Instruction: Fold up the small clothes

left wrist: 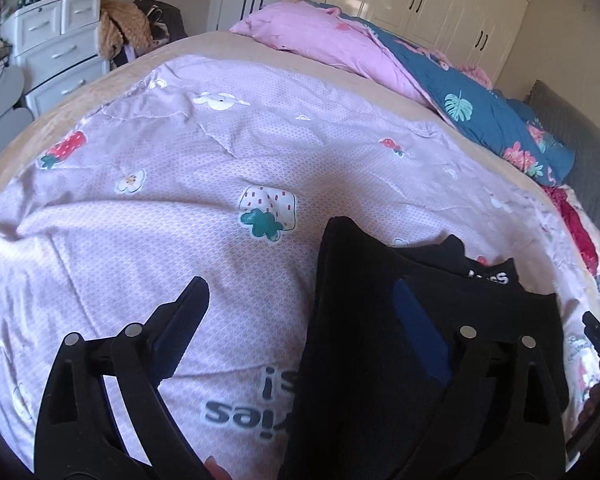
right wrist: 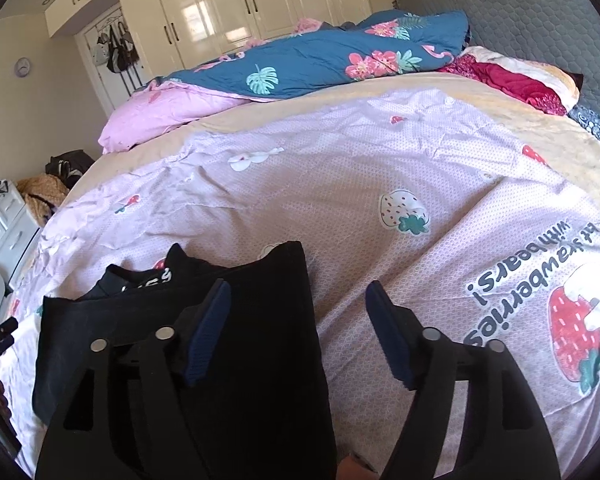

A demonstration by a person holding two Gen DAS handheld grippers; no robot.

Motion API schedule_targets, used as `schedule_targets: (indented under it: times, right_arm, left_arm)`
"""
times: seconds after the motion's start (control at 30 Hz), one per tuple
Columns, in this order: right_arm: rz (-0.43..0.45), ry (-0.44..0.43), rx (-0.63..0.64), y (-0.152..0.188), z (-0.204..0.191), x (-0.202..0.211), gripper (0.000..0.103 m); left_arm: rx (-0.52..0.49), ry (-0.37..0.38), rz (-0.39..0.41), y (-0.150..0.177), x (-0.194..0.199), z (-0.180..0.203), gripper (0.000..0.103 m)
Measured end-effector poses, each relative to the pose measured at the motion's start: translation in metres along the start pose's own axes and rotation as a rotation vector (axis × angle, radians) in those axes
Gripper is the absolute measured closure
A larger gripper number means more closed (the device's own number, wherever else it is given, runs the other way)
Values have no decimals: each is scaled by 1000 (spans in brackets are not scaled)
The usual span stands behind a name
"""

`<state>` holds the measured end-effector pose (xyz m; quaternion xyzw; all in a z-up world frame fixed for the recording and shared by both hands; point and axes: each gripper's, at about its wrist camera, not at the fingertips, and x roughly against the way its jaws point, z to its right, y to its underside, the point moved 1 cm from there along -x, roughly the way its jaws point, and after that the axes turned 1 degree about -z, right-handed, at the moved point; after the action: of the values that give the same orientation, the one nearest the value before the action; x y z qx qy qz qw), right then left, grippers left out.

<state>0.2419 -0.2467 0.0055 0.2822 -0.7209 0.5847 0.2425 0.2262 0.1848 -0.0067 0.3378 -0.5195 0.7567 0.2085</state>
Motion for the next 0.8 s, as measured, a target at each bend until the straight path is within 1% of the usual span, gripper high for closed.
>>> schedule_targets:
  times: [0.07,0.2,0.27,0.37,0.53,0.63,0.73,0.8]
  right_arm:
    - [5,-5,14,1,-3,7,26]
    - [11,-25,26,2,-6,20,23]
    - [13,-32,28,2,-7,25,21]
    - [9,-39,32,2,-8,30,21]
    - [-28,-34,56,10,-8,30,21]
    - [-47,-16,65,18,-6,28,21]
    - [-66,-3,60,31,0,28,21]
    - [-98,-2,45,40,5,24,21]
  left_arm:
    - [-13,-6,-3,1,8,1,10]
    - [-41,12,4,2,21,7,10]
    - [-41,35,4,4,28,7,10]
    - [-17,79,-2,5,35,6,10]
    - [-3,104,-18,16,41,5,10]
    - [-9,104,-58,26,36,7,10]
    - [-2,108,-69,36,34,6,10]
    - [-3,102,-96,48,29,6,10]
